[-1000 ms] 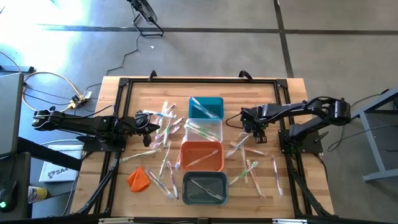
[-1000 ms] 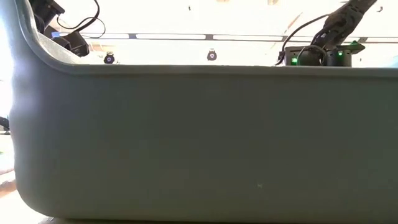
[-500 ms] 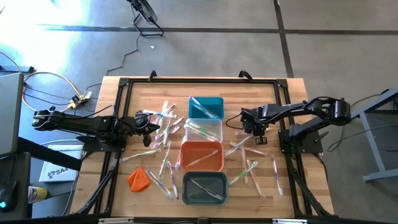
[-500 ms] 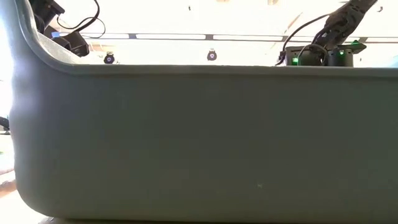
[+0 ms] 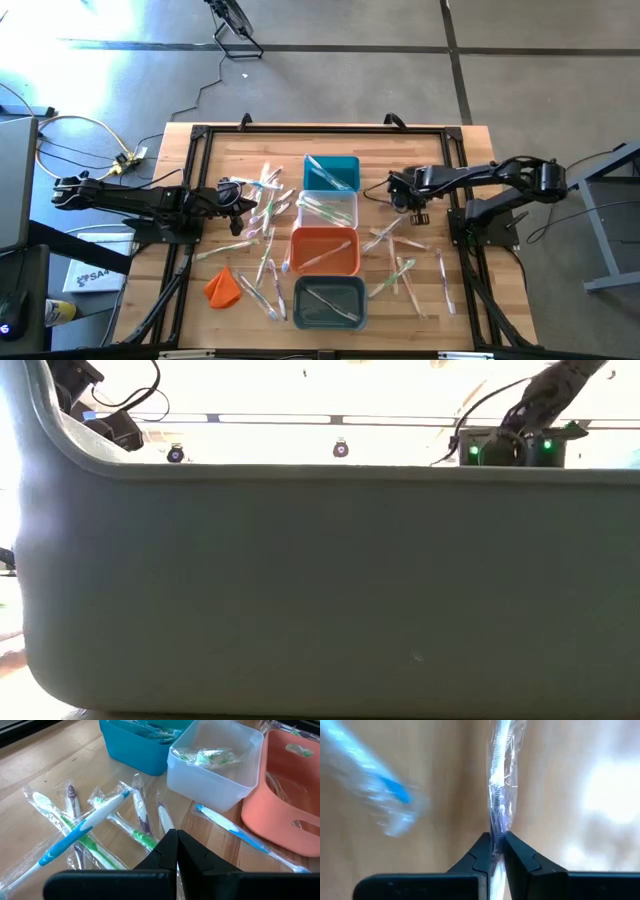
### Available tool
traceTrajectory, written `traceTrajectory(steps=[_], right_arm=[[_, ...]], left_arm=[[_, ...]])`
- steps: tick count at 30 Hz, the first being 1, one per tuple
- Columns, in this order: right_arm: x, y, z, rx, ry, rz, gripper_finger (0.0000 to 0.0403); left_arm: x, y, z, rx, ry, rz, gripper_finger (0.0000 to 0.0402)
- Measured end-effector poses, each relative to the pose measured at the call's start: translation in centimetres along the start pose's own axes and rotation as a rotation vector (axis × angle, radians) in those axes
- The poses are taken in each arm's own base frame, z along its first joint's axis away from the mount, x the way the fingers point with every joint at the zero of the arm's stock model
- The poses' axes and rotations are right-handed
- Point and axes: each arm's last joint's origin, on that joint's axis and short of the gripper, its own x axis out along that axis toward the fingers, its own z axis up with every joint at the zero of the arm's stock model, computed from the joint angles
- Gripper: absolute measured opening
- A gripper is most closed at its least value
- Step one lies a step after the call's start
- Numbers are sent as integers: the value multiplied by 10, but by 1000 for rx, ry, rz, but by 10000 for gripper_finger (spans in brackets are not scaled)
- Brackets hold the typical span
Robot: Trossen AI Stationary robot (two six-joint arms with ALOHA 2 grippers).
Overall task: Pick & Place Toothbrushes
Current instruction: Put the violet toothbrush into the green bin
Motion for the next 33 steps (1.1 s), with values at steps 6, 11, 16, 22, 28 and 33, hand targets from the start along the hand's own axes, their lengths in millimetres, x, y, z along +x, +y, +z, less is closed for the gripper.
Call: traceTrajectory(steps=[6,11,16,22,28,33], right_arm=[[-22,-10,8,17,-43,-73,5],[-41,-19,19,67,-121,-93,3],[-66,-29,34,129,-211,-114,3],[-106,-43,52,254,-358,-133,3],[-149,-53,68,391,-555,-166,3],[-180,-48,82,465,-732,-233,3]], left_arm=[[0,0,-1,2,5,2,0],[0,0,-1,2,6,2,0],[0,0,-1,2,6,2,0],[0,0,-1,2,6,3,0],[0,0,-1,2,6,2,0],[0,0,-1,2,5,2,0]])
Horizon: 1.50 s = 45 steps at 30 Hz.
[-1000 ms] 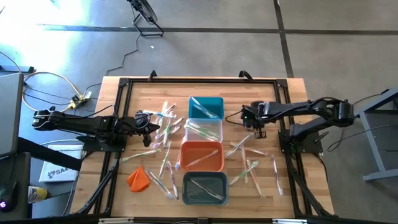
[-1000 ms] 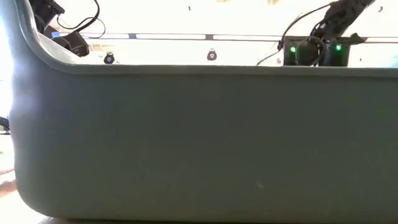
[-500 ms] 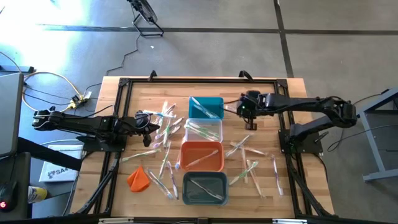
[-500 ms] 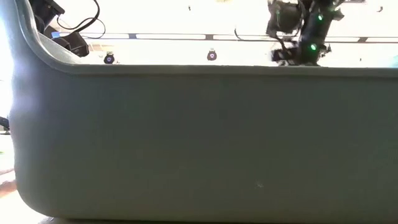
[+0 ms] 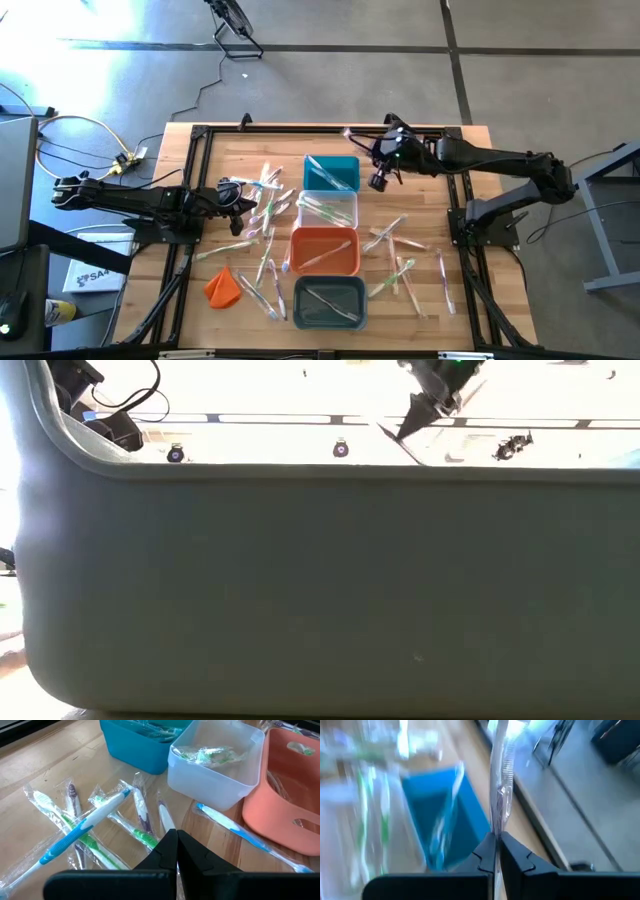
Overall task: Pick & Place Toothbrushes
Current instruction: Put the violet toothbrush into the green bin
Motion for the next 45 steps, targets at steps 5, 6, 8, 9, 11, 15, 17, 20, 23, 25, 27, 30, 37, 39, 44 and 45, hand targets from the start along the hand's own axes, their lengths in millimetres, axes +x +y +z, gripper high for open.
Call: traceTrajectory(steps=[5,6,8,9,11,15,17,20,23,25,27,30,37,39,44,45], right_arm=[[-10,15,16,77,-171,-73,3],[-12,18,19,92,-197,-83,3],[-16,23,22,113,-238,-94,3],[-17,26,23,123,-253,-99,3],[-20,30,24,135,-275,-113,4],[-23,34,24,128,-282,-127,4],[-23,35,24,128,-282,-127,4],[-23,34,24,129,-283,-134,4],[-24,34,26,151,-300,-140,4],[-26,36,28,196,-326,-126,4],[-29,40,30,232,-359,-103,4],[-36,51,32,244,-397,-68,4],[-52,86,29,322,-460,-84,4],[-58,95,27,352,-467,-71,4],[-66,118,20,368,-467,3,4],[-68,122,18,368,-466,19,4]], left_arm=[[0,0,0,9,0,0,0],[0,0,0,9,0,0,0],[0,0,0,9,0,0,0],[0,0,0,9,-1,0,0],[0,0,0,10,-1,0,0],[0,0,0,10,-1,0,0],[0,0,0,7,-4,-2,0],[0,-1,2,-5,-17,-7,0],[0,-1,2,-6,-17,-7,0],[0,-1,2,-6,-17,-8,0],[0,-1,2,-6,-15,-7,0],[0,-1,1,-5,-12,-9,0],[0,-1,1,-5,-11,-9,0],[0,-1,1,-5,-11,-9,0],[0,-1,1,-5,-12,-9,0],[0,-1,1,-5,-12,-8,0]])
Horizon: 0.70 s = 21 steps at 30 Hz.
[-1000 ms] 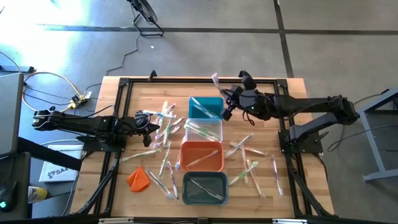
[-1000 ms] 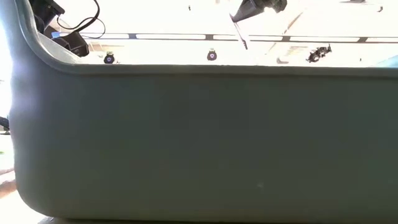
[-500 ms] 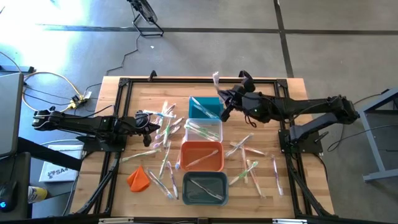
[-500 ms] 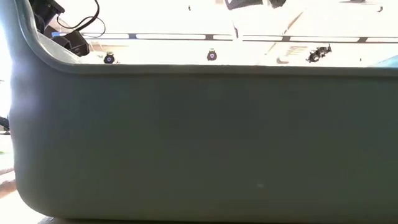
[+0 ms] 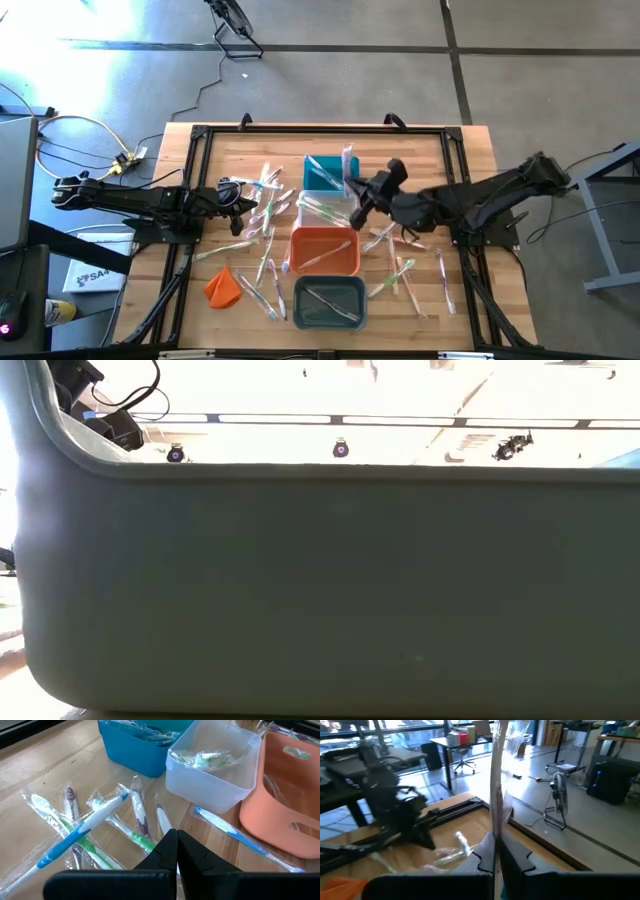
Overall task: Pick & Place Toothbrushes
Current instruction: Put the violet toothbrush into the green bin
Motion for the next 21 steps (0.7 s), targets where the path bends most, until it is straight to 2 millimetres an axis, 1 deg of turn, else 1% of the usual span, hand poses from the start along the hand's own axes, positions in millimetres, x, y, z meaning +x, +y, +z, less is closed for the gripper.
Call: traceTrajectory(steps=[7,10,16,19,21], right_arm=[[-10,21,-13,57,41,96,4],[-14,29,-17,46,64,145,4],[-9,42,-11,84,82,207,4],[-7,47,-9,59,112,222,4],[-4,53,-5,71,124,242,4]], left_arm=[[0,0,0,0,-1,3,0],[0,0,0,0,-1,3,0],[0,0,0,1,0,3,0],[0,0,0,0,0,4,0],[0,0,0,1,1,4,0]])
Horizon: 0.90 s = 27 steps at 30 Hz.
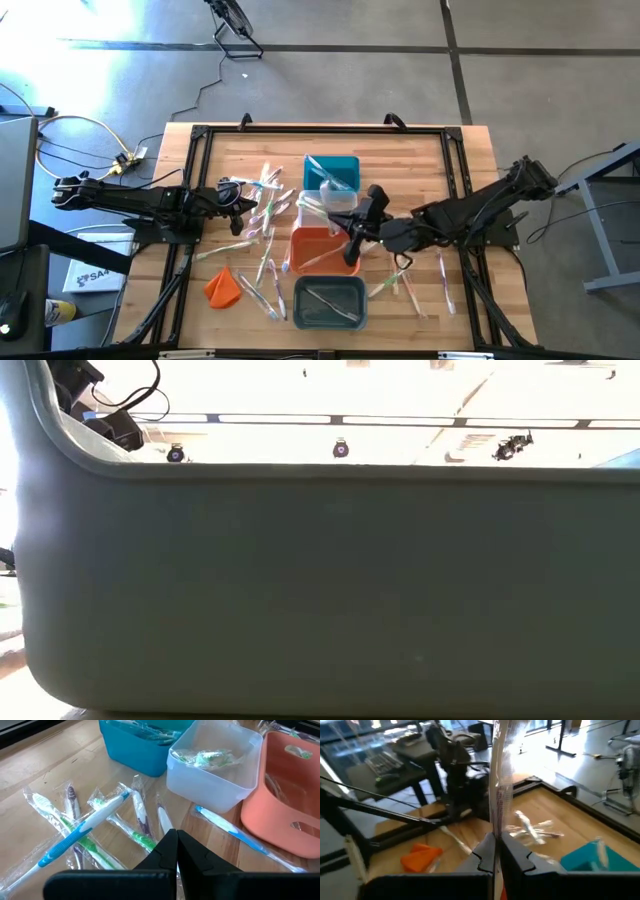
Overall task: Pick & Place Toothbrushes
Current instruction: Put the violet toothbrush into the green bin
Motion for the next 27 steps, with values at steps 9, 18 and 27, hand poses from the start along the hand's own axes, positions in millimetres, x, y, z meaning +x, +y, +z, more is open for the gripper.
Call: traceTrajectory(steps=[9,18,27], right_arm=[[15,24,8,-45,179,73,4],[20,41,7,17,435,132,4],[7,48,-9,23,655,230,4]], left_arm=[[0,0,0,1,2,0,0],[0,0,-1,2,7,2,0],[0,0,-1,2,7,2,0]])
